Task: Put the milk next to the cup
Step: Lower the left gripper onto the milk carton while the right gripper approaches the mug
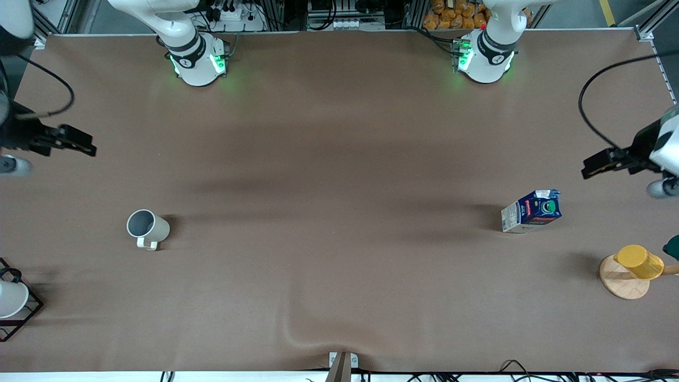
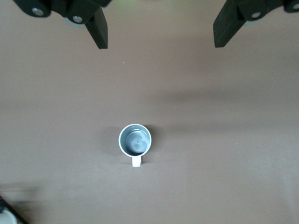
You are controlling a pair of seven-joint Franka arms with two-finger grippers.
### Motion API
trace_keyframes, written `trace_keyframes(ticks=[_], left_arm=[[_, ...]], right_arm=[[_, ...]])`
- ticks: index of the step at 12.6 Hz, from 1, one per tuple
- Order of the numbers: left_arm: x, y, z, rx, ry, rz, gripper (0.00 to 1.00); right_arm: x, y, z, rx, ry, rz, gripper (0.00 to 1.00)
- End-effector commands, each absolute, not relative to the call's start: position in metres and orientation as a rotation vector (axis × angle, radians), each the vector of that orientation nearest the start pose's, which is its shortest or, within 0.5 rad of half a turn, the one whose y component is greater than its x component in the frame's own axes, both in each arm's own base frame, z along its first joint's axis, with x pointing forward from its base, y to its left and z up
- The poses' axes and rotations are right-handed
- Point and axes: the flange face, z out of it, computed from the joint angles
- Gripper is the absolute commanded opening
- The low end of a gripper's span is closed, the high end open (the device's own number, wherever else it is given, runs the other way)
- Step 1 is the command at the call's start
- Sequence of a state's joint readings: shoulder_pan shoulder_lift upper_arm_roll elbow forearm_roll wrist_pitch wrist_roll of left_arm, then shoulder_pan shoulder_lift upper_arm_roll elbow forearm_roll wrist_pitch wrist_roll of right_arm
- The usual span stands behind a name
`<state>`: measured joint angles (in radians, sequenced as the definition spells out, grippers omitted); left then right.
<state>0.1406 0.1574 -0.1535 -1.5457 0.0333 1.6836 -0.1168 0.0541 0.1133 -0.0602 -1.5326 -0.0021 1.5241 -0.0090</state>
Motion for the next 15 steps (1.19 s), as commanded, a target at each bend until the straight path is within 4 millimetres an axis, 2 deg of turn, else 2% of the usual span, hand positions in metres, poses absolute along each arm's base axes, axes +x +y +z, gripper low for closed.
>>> trace_keyframes(ticks=[1,2,4,6,7,8,11,15], left_arm=[[0.619,0.001,0.518,-3.135,-0.130,0.008,1.00],[0.623,0.000,0.503,-3.134,-0.124,-0.023,1.00],[0.628,0.001,0.471,-3.132,-0.119,-0.003,1.00],[0.630,0.002,0.437,-3.134,-0.116,0.026,1.00],[0.631,0.001,0.426,-3.135,-0.114,0.050,1.00],[0.630,0.000,0.420,-3.135,-0.111,0.062,1.00],[0.624,-0.002,0.397,-3.135,-0.108,0.093,1.00],[0.619,-0.003,0.376,-3.131,-0.104,0.153,1.00]], right_arm=[[0.612,0.025,0.519,-3.140,-0.050,0.259,1.00],[0.620,0.034,0.494,-3.154,-0.082,0.311,1.00],[0.631,0.026,0.456,-3.136,-0.055,0.390,1.00],[0.634,0.016,0.442,-3.142,-0.038,0.403,1.00],[0.636,0.009,0.433,-3.143,-0.022,0.423,1.00],[0.638,-0.004,0.424,-3.138,0.009,0.432,1.00],[0.639,-0.030,0.389,-3.128,-0.037,0.406,1.00],[0.639,-0.046,0.359,-3.116,-0.078,0.417,1.00]])
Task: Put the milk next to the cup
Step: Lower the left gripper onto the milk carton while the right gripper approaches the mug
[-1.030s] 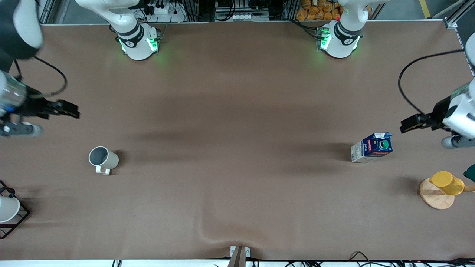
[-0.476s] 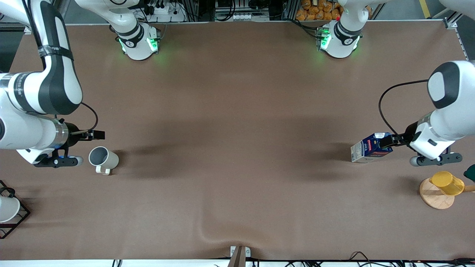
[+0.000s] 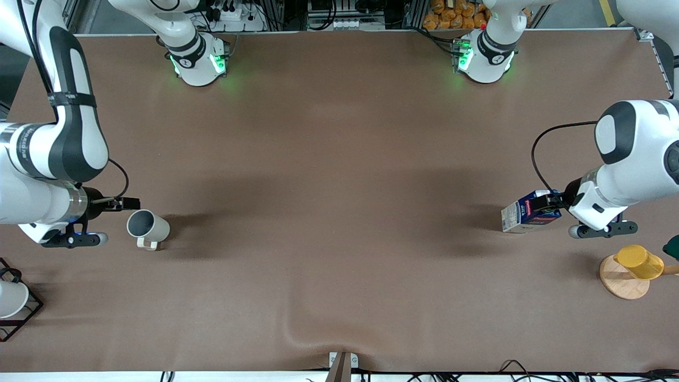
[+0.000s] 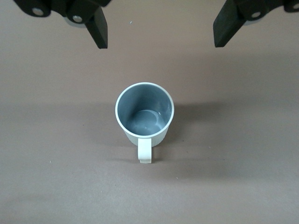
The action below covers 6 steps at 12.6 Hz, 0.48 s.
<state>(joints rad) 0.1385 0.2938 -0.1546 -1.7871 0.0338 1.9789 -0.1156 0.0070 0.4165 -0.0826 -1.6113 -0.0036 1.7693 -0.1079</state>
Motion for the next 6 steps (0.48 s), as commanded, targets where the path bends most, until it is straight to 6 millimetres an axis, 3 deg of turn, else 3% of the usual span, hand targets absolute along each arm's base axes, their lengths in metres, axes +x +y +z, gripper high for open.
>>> trace_keyframes(ticks=[1,6], left_arm=[[0.618,-0.002,0.371,-3.132,-0.104,0.155,1.00],[0.618,0.002,0.355,-3.120,-0.101,0.163,1.00]], right_arm=[[0.637,-0.045,0.349,-3.115,-0.080,0.424,1.00],[0.641,-0.031,0.310,-3.138,-0.126,0.299,1.00]])
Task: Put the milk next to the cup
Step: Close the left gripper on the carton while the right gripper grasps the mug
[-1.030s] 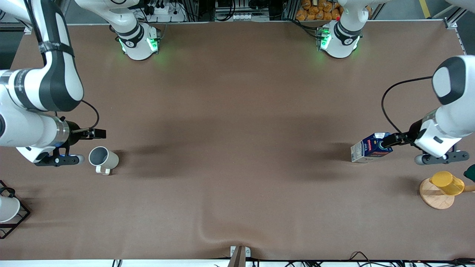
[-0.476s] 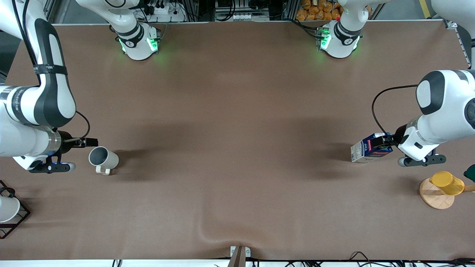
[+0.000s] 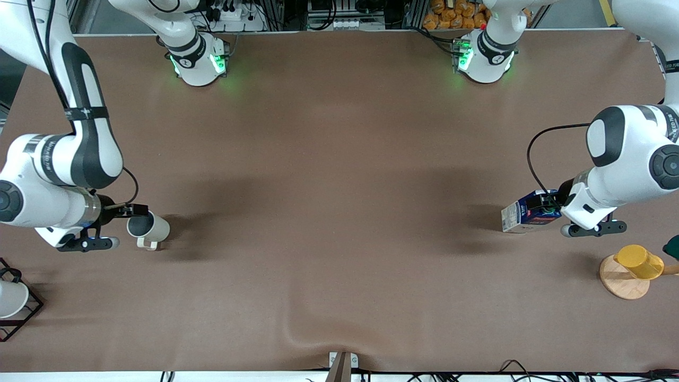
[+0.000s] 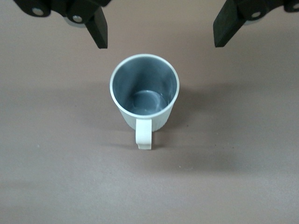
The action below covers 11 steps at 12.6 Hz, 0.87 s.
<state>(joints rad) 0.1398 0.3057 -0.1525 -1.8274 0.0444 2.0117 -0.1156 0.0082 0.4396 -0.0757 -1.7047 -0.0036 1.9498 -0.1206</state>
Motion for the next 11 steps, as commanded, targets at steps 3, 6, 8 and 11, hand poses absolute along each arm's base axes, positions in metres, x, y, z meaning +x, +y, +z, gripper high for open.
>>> trace_keyframes(ticks=[3,6,8,11], left_arm=[[0.619,0.002,0.349,-3.121,-0.101,0.172,1.00],[0.619,0.003,0.346,-3.121,-0.106,0.179,1.00],[0.619,0.004,0.346,-3.121,-0.108,0.177,0.89],[0.620,0.005,0.348,-3.121,-0.108,0.175,0.71]], right_arm=[[0.643,-0.033,0.276,-3.134,-0.125,0.342,1.00],[0.645,-0.030,0.259,-3.132,-0.126,0.337,1.00],[0.646,-0.031,0.244,-3.133,-0.125,0.334,1.00],[0.650,-0.032,0.236,-3.140,-0.124,0.296,1.00]])
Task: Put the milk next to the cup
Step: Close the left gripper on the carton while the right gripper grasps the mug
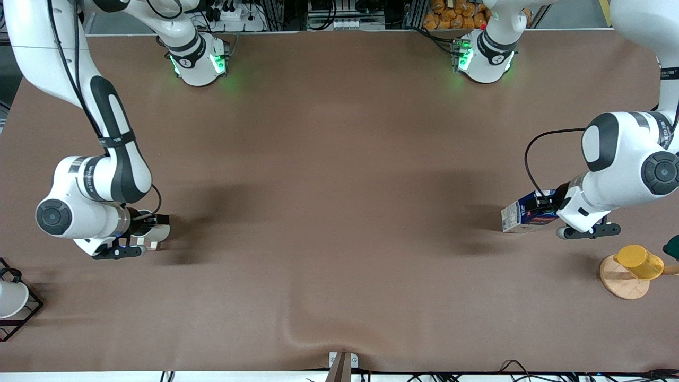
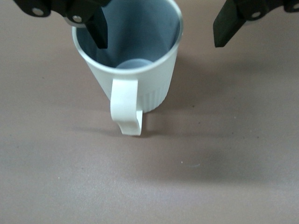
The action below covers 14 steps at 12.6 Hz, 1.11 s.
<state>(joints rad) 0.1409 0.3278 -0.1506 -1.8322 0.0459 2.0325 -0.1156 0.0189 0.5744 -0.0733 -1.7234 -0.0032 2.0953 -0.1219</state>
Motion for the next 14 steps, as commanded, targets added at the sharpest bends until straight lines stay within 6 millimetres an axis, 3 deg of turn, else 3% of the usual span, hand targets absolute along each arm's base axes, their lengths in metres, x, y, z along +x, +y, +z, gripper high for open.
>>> trace_keyframes(ticks=[1,2,3,4,7,11,14], left_arm=[[0.621,0.005,0.348,-3.121,-0.108,0.170,0.70],[0.621,0.005,0.348,-3.121,-0.108,0.170,0.67],[0.621,0.005,0.349,-3.121,-0.108,0.170,0.63],[0.621,0.005,0.349,-3.121,-0.108,0.170,0.57],[0.621,0.005,0.352,-3.121,-0.109,0.163,0.40],[0.621,0.002,0.369,-3.120,-0.108,0.139,0.39],[0.622,-0.008,0.399,-3.119,-0.101,0.078,0.39]], right_arm=[[0.650,-0.032,0.236,-3.141,-0.127,0.291,0.70],[0.650,-0.032,0.233,-3.140,-0.125,0.298,0.32],[0.649,-0.034,0.230,-3.139,-0.118,0.298,0.12],[0.649,-0.035,0.227,-3.139,-0.116,0.303,0.03],[0.649,-0.034,0.228,-3.139,-0.116,0.303,0.00],[0.653,-0.029,0.240,-3.142,-0.121,0.279,0.00],[0.660,-0.021,0.261,-3.146,-0.132,0.223,0.00]])
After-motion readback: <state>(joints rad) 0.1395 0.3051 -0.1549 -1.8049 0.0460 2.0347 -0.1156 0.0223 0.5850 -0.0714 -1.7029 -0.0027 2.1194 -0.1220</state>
